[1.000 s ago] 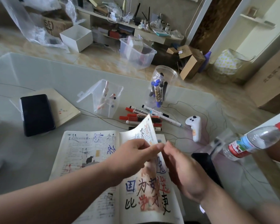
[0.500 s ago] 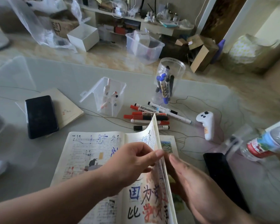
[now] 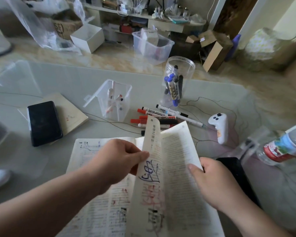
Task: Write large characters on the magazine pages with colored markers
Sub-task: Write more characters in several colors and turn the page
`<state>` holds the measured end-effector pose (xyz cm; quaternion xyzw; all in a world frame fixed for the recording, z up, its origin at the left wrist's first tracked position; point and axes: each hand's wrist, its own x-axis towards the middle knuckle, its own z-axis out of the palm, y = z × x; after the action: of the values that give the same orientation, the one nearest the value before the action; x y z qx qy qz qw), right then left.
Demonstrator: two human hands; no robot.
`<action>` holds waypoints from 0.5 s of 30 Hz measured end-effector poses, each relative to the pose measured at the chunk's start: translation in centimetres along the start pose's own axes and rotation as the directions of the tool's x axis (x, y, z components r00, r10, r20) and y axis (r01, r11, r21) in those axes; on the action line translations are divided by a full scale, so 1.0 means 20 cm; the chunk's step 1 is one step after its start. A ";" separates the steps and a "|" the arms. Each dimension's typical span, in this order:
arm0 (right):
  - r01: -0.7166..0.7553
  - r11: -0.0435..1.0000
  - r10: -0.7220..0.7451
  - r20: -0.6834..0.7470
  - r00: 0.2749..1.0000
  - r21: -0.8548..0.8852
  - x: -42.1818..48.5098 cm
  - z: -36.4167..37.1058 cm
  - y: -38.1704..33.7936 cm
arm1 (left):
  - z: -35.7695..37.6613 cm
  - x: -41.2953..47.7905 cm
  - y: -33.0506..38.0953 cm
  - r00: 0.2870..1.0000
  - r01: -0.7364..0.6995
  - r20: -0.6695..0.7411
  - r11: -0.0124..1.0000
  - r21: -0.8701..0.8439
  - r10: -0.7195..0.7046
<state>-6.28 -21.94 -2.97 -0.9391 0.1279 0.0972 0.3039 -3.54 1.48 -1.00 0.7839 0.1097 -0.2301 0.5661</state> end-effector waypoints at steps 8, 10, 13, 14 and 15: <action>-0.134 0.920 0.109 -0.089 0.990 -0.368 0.14 -0.06 0.16 | -0.27 0.04 -0.13 0.972 0.095 -0.227 0.795 0.599 0.055; -0.139 0.904 0.106 -0.104 0.989 -0.403 0.14 -0.07 0.15 | -0.30 0.05 -0.18 0.969 0.120 -0.239 0.722 0.681 0.064; -0.011 0.873 -0.057 -0.124 0.991 -0.488 0.09 -0.02 0.08 | -0.33 0.04 -0.23 0.966 0.152 -0.250 0.626 0.765 0.071; 0.109 0.863 -0.163 -0.068 0.984 -0.493 0.06 0.02 0.04 | -0.35 0.03 -0.24 0.966 0.158 -0.247 0.599 0.785 0.069; 0.242 0.843 -0.252 0.046 0.967 -0.481 0.02 0.07 0.00 | -0.36 0.03 -0.25 0.969 0.159 -0.239 0.575 0.803 0.067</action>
<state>-6.12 -21.23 -4.22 -0.9945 -0.0193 0.0770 0.0690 -3.48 9.76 -3.60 0.9749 0.0804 -0.1716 0.1173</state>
